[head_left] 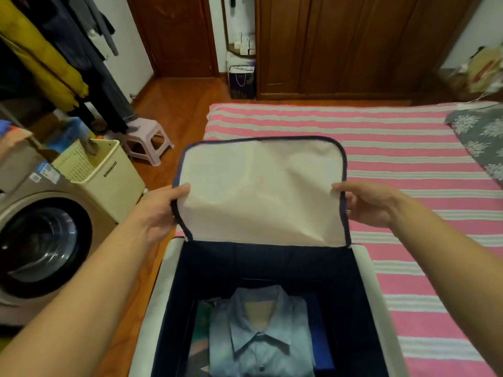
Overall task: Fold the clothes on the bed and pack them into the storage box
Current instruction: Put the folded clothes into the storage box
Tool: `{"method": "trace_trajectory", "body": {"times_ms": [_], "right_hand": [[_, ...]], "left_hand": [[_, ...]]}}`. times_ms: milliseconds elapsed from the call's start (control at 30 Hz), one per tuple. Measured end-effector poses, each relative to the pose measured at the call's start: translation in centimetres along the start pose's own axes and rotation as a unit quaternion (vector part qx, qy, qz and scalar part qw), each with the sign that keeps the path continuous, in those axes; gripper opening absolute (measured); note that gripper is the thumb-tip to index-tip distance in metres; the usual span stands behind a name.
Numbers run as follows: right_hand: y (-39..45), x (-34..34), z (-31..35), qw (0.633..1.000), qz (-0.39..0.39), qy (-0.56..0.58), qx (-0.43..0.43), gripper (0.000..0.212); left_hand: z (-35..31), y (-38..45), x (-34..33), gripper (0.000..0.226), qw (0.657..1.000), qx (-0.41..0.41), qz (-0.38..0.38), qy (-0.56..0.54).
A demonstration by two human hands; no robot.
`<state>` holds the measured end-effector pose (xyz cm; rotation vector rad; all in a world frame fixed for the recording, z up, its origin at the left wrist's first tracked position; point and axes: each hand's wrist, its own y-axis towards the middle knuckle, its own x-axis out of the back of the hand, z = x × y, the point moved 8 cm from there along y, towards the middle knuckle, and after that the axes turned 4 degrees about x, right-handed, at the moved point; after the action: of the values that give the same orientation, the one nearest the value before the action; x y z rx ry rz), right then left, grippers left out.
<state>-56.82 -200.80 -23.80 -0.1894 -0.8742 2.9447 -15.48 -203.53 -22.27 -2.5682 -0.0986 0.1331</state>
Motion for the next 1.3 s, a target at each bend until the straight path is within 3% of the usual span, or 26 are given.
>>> {"method": "trace_trajectory", "body": {"times_ms": [233,333,433,500,567,600,667,733,833,1000,1167,1300], "right_hand": [[-12.7,0.0,-1.6,0.982,0.029,-0.041,0.184,0.040],[-17.5,0.3,-5.4,0.958,0.076,-0.177,0.213,0.033],[-19.4,1.6,-10.0,0.925,0.072,-0.312,0.204,0.048],[-20.0,2.1,-13.0,0.884,0.053,-0.422,0.194,0.050],[-19.9,2.0,-15.7,0.826,0.054,-0.528,0.190,0.051],[-19.8,1.6,-17.0,0.788,0.071,-0.583,0.186,0.052],[-20.0,0.9,-19.6,0.695,0.110,-0.689,0.172,0.046],[-20.3,0.9,-20.7,0.637,0.125,-0.745,0.153,0.034],[-19.1,0.9,-18.0,0.656,0.082,-0.731,0.172,0.038],[-13.6,1.4,-10.7,0.678,-0.035,-0.705,0.205,0.048],[-6.5,1.6,-9.1,0.640,-0.058,-0.747,0.172,0.066],[-3.8,0.2,-9.6,0.573,-0.016,-0.803,0.163,0.046]], "left_hand": [[4.5,-13.0,4.0,0.022,0.998,-0.046,-0.006,0.036],[10.4,-16.7,5.9,0.015,0.999,0.038,0.011,-0.016],[15.1,-20.6,6.4,0.017,0.977,0.133,0.067,-0.151],[17.0,-22.3,6.9,0.023,0.972,0.147,0.056,-0.173],[18.7,-23.4,7.3,0.018,0.988,0.132,0.014,-0.075],[19.5,-23.7,7.5,0.011,0.993,0.118,-0.018,0.003],[21.1,-24.3,7.7,0.019,0.986,0.087,-0.086,0.112],[22.6,-25.0,7.7,0.028,0.983,0.069,-0.135,0.107],[24.5,-25.6,8.0,0.038,0.978,0.071,-0.181,0.075],[26.6,-25.8,8.5,0.014,0.968,0.107,-0.203,0.105],[27.7,-25.1,8.6,0.015,0.963,0.135,-0.222,0.072],[27.8,-24.9,8.7,0.015,0.959,0.154,-0.231,0.060]]}}
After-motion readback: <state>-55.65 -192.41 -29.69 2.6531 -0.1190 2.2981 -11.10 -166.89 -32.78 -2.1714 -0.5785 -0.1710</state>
